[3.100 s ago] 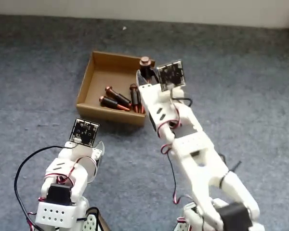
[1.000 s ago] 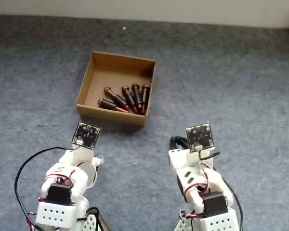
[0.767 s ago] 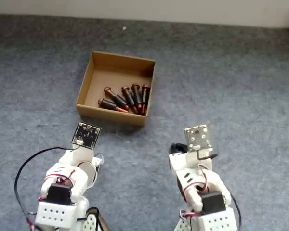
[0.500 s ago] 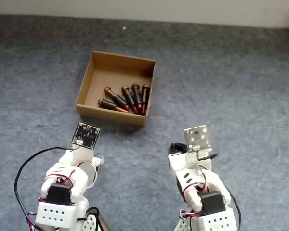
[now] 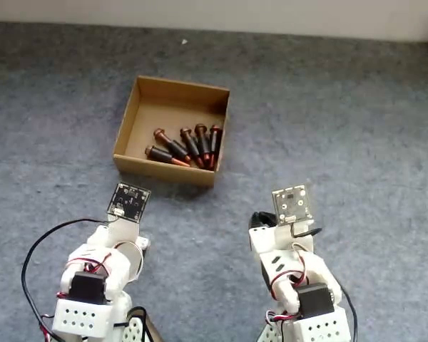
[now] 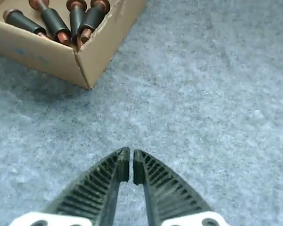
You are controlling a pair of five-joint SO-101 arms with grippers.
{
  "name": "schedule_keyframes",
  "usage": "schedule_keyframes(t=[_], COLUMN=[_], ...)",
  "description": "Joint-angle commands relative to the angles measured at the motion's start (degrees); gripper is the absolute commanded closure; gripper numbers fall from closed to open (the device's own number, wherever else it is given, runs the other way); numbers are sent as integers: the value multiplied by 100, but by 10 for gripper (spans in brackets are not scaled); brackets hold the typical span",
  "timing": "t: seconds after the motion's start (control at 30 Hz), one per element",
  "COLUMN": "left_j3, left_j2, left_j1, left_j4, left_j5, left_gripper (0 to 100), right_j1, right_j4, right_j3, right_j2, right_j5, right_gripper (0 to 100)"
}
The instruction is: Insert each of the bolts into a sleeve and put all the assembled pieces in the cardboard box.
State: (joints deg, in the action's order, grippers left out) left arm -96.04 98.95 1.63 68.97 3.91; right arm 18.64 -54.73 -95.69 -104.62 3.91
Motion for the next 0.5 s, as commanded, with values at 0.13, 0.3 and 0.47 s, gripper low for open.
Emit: schedule_keyframes(t=[0.13, 0.3, 0.47], left_j3=[-136, -136, -136], left_j2=[40, 40, 40], left_j1=[92, 92, 92], left_j4=[9, 35, 18], left_j5=[26, 26, 26], left_gripper=[992, 993, 993], right_j1=[-66, -66, -66], right_j4=[-31, -31, -31], right_j3=[-831, -831, -831], right_j2=[-4, -4, -4], right_j5=[53, 53, 53], right_gripper=[993, 993, 993])
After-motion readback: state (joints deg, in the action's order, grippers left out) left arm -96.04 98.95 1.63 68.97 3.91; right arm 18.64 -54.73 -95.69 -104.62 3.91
